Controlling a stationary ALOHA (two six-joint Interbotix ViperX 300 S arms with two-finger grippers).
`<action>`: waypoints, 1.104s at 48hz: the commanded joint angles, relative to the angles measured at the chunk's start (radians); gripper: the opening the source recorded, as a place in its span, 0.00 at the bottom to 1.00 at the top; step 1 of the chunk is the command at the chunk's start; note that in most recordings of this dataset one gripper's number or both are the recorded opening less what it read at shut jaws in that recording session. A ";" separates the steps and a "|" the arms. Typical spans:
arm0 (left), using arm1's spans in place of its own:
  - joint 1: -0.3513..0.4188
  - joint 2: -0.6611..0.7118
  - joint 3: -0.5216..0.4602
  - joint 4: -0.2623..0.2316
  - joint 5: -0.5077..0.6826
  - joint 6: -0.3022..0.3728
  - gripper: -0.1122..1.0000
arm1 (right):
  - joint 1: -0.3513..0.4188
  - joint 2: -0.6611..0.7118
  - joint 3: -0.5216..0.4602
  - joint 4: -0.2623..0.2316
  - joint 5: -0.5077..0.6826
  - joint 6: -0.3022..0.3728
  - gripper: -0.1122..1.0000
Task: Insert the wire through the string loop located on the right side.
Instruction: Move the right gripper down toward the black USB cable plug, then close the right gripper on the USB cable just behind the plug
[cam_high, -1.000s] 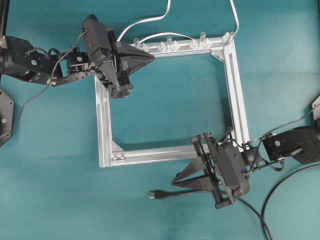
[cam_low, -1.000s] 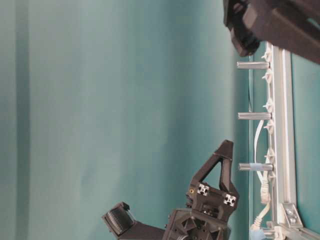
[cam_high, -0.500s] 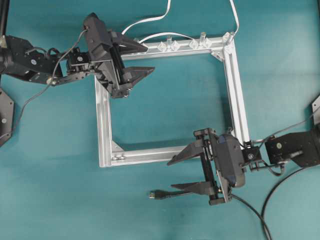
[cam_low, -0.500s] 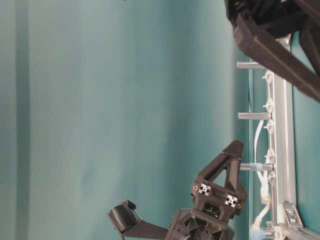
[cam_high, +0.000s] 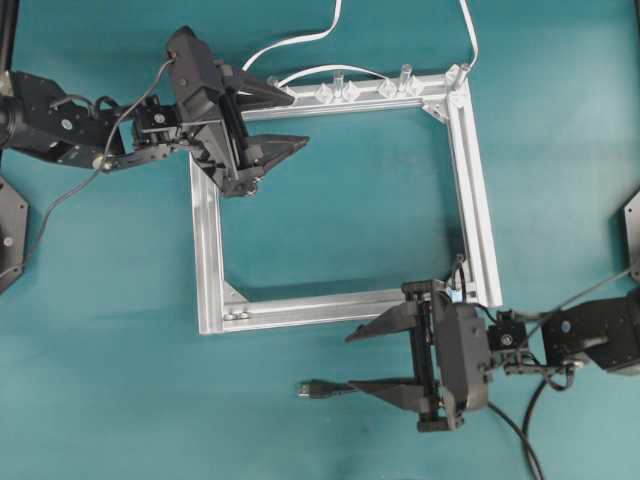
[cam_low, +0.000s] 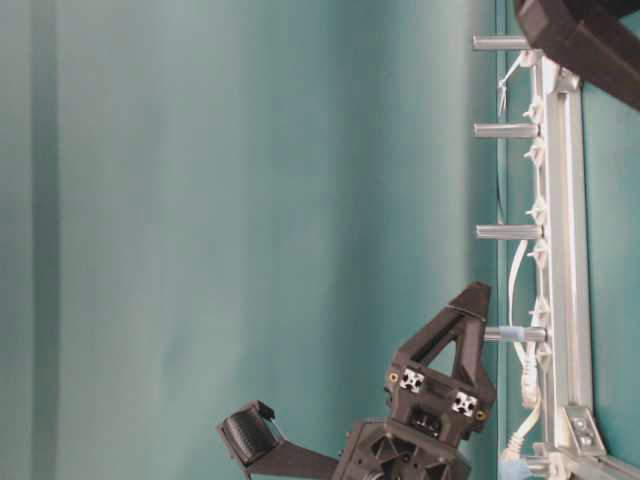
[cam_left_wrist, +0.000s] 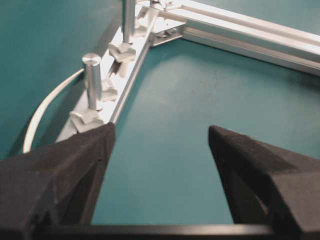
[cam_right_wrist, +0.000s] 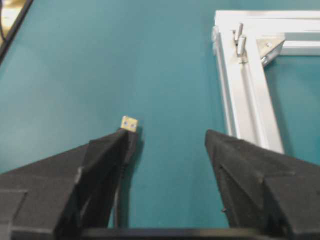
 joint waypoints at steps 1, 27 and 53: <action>0.003 -0.026 -0.009 0.003 -0.005 -0.006 0.80 | 0.012 -0.014 -0.023 0.052 -0.009 -0.040 0.78; 0.003 -0.026 -0.006 0.003 -0.005 -0.006 0.80 | 0.055 0.061 -0.087 0.083 -0.011 0.014 0.78; -0.015 -0.026 0.000 0.002 -0.005 -0.008 0.80 | 0.078 0.172 -0.129 0.083 -0.034 0.051 0.78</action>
